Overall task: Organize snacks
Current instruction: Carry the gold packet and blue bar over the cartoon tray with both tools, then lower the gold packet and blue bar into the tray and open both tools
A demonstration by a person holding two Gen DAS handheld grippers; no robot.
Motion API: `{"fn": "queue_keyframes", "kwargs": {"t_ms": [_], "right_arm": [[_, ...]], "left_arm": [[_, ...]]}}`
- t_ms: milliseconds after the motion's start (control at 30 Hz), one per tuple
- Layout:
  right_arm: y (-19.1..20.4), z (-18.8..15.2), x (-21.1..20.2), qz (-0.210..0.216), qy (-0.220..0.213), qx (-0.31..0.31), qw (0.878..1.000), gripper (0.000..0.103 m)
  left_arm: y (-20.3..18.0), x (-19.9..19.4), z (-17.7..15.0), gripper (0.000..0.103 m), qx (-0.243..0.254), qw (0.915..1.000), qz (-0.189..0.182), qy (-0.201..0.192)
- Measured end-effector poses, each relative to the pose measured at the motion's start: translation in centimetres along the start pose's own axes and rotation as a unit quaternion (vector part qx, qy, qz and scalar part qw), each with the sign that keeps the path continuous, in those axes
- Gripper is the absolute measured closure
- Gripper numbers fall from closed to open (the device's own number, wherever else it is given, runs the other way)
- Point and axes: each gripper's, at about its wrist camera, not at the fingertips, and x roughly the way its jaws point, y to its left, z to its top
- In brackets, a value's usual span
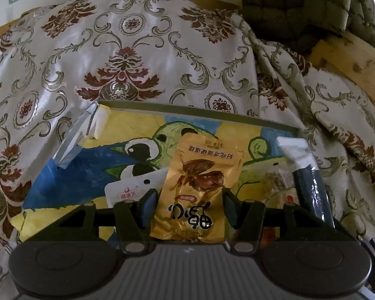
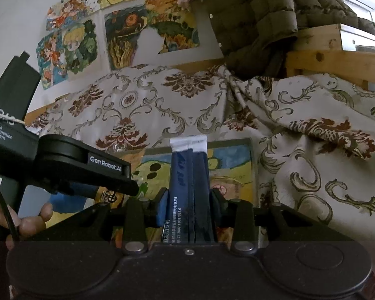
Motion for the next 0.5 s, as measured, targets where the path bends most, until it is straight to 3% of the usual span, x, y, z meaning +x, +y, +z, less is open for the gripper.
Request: {"fn": "queue_keyframes", "kwargs": {"t_ms": [267,500], "right_arm": [[0.02,-0.03,0.03,-0.002,0.0,0.0,1.0,0.062],[-0.33,0.07,0.01,-0.005,-0.002,0.005,1.0,0.061]], "left_arm": [[-0.71,0.17,-0.38,0.042,0.011,0.9999,0.003,0.012],[-0.77,-0.17,-0.61,0.031,0.014,0.9999,-0.005,0.006]]}}
